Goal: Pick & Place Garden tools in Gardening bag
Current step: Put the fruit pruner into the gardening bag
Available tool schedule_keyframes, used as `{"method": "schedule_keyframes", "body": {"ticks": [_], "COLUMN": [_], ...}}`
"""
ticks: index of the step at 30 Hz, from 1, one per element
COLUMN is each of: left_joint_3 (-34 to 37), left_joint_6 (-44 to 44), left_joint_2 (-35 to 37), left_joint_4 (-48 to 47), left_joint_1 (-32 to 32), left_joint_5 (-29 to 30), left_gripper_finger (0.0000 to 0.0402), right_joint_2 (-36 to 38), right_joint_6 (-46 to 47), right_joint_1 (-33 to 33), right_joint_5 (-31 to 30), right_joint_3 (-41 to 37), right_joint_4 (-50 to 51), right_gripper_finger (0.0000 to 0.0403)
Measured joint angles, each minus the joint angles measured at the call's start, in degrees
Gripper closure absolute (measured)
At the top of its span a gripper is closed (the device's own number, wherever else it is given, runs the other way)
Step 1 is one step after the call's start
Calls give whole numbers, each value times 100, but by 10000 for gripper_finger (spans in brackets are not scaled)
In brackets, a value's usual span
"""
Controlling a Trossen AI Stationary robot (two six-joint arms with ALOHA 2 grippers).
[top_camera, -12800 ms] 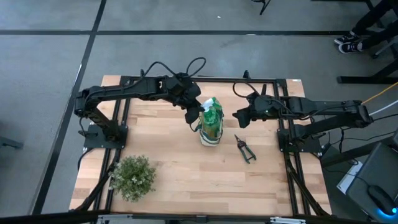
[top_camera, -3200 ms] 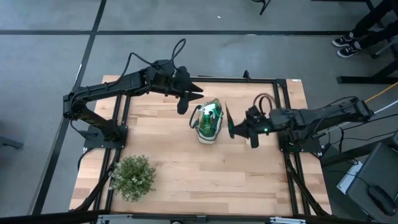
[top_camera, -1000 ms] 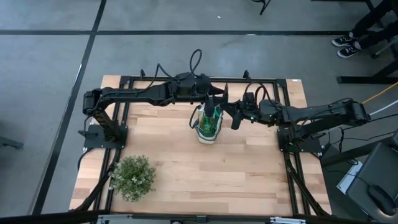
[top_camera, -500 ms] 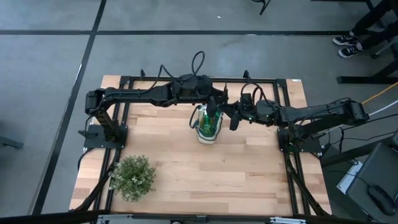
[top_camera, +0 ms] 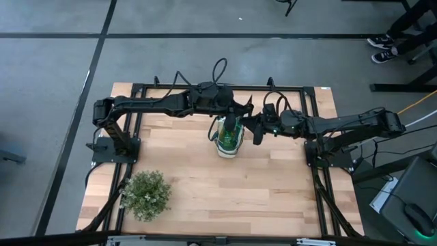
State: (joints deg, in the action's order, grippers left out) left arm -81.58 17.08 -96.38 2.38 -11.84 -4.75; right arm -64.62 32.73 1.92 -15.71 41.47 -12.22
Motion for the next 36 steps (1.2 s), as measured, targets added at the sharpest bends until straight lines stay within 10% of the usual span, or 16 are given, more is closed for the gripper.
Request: {"method": "schedule_keyframes", "body": {"ticks": [18,36], "left_joint_3": [24,2439], "left_joint_6": [-221,1266], "left_joint_2": [1045,1329], "left_joint_4": [-1503,1236], "left_joint_1": [-393,94], "left_joint_5": [93,376], "left_gripper_finger": [375,375], "right_joint_2": [268,271], "right_joint_6": [540,540], "right_joint_1": [4,3], "right_joint_5": [1603,1592], "right_joint_3": [7,7], "right_joint_4": [88,444], "right_gripper_finger": [302,302]}}
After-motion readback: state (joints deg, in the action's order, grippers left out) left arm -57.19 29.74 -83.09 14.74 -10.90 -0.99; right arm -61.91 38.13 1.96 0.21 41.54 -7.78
